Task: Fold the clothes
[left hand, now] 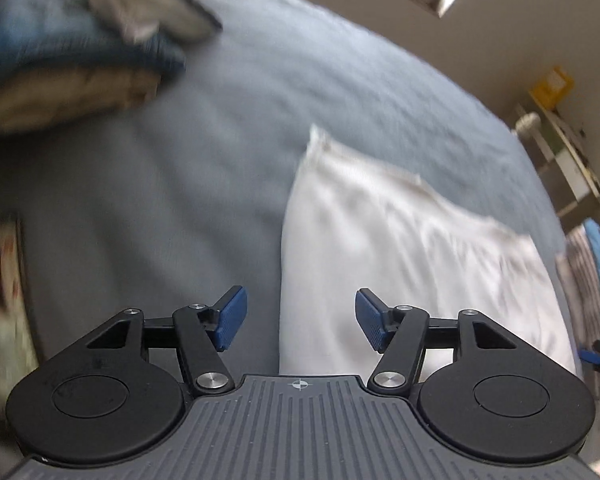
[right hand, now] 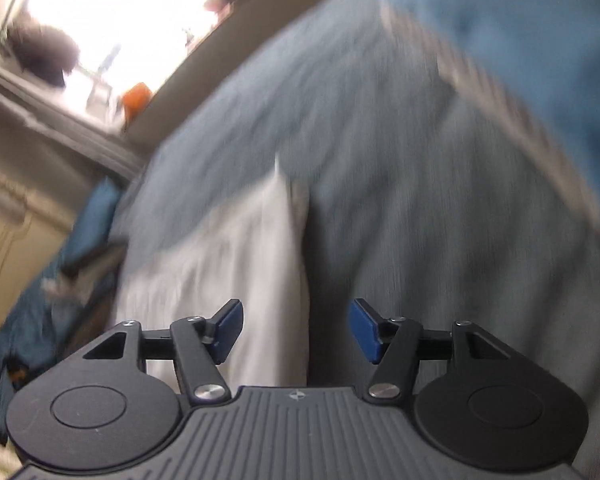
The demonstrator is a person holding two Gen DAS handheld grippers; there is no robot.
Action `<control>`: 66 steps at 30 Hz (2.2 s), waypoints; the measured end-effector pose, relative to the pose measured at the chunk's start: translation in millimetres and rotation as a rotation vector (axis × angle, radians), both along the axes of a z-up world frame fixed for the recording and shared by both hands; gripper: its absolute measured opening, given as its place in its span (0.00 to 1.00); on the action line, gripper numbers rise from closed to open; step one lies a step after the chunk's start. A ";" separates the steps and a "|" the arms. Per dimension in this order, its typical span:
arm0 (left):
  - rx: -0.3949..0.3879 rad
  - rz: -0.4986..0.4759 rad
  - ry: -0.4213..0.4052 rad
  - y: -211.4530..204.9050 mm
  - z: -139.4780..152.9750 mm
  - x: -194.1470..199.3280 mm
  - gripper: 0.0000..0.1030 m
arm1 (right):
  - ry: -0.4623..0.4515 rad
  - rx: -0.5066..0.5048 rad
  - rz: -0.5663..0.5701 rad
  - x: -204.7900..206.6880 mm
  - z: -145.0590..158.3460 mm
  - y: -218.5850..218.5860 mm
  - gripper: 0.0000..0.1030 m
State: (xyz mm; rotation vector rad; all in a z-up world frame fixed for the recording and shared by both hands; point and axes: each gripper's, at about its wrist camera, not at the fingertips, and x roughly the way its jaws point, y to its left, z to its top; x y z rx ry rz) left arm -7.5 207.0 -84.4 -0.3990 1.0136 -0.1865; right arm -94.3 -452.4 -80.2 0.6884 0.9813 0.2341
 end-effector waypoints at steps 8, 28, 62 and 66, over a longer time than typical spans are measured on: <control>-0.065 0.035 0.048 9.4 -13.3 -41.0 0.58 | 0.008 -0.122 0.167 -29.1 -14.2 32.2 0.62; -0.400 0.273 0.103 -17.8 -68.7 -81.1 0.57 | 0.178 0.539 -0.202 -60.2 -100.1 31.1 0.63; -0.193 0.214 -0.167 17.6 -10.7 -105.7 0.21 | -0.054 0.278 -0.352 -77.8 -53.8 -18.4 0.14; -0.129 -0.015 -0.180 -30.9 -10.8 -85.8 0.21 | -0.066 0.196 -0.057 -29.5 -37.9 28.6 0.14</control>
